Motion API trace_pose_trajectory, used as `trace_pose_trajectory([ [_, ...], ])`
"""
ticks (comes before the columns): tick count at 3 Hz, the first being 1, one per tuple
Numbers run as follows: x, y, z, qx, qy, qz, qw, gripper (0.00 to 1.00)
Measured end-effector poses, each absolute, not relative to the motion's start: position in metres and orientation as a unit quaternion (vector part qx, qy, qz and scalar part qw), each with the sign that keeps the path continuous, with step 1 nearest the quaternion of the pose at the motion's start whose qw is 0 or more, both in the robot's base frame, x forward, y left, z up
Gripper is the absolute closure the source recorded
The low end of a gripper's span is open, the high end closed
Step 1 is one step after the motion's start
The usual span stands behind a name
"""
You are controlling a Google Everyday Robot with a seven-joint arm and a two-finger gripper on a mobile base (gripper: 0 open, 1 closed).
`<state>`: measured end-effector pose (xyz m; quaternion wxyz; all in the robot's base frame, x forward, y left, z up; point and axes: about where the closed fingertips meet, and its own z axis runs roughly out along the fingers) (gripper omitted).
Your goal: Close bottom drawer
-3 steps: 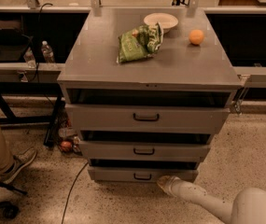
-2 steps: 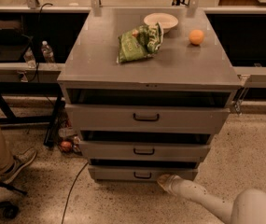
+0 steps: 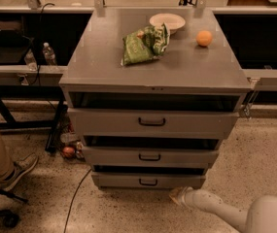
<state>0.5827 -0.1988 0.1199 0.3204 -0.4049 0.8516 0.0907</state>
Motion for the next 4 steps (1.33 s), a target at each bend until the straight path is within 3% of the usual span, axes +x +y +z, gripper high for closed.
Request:
trace_pose_trajectory([
  [3,0.497,-0.185,0.152,-0.402,0.839,0.250,0.268,1.00],
  [4,0.489,-0.181,0.168,-0.410,0.830,0.271,0.265,1.00],
])
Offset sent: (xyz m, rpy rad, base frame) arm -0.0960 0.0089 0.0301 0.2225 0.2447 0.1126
